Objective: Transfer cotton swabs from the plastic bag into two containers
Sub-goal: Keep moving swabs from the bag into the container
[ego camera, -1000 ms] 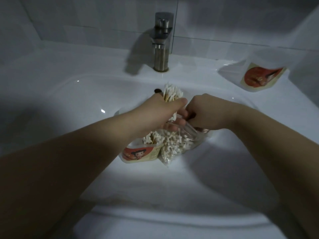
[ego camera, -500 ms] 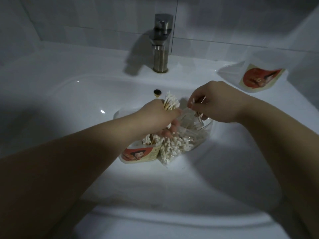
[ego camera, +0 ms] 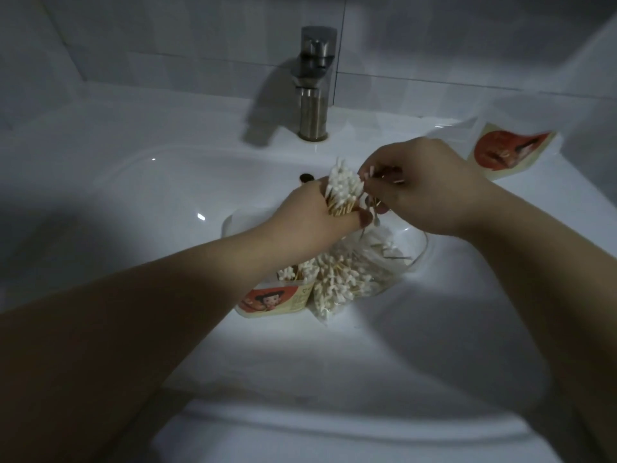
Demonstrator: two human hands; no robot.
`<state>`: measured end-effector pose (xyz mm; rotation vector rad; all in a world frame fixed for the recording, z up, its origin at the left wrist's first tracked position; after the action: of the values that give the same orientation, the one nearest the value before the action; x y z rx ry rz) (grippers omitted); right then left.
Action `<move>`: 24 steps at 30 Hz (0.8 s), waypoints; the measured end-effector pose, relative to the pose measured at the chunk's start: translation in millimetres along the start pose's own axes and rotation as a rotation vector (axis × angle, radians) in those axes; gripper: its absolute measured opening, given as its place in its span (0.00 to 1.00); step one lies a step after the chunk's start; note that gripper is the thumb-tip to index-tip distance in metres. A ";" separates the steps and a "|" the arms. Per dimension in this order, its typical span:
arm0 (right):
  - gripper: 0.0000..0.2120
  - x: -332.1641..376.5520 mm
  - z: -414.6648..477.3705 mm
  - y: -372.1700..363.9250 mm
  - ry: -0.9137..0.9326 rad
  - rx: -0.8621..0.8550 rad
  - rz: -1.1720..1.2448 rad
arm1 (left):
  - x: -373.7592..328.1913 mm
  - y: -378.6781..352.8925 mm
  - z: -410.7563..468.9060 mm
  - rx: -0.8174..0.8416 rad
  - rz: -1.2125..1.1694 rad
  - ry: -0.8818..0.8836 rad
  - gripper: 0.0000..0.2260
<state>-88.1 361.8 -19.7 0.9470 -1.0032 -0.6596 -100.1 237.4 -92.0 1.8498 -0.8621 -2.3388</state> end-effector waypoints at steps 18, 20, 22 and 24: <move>0.06 -18.3 4.2 -8.1 -0.152 -0.055 0.351 | 8.7 -5.9 -0.1 0.031 -0.232 0.136 0.06; 0.06 -20.5 4.4 -9.2 -0.174 -0.069 0.386 | 9.4 -5.3 0.3 0.027 -0.235 0.146 0.06; 0.07 -24.3 4.8 -10.5 -0.215 -0.082 0.442 | 9.5 -5.3 0.2 0.036 -0.245 0.155 0.06; 0.06 -27.5 4.8 -11.7 -0.252 -0.086 0.516 | 8.4 -6.4 0.0 0.047 -0.278 0.163 0.06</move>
<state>-104.3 377.4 -40.0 0.5011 -1.3687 -0.3857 -100.6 239.8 -102.3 2.2738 -0.6860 -2.2848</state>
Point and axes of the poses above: each hand's wrist, its own z-axis towards the middle knuckle, its own y-axis out of the back of the hand, x = y × z, the point moved 8 cm from there along z, towards the middle knuckle, and after that the axes turned 3 degrees about x, right-handed, at the moved point
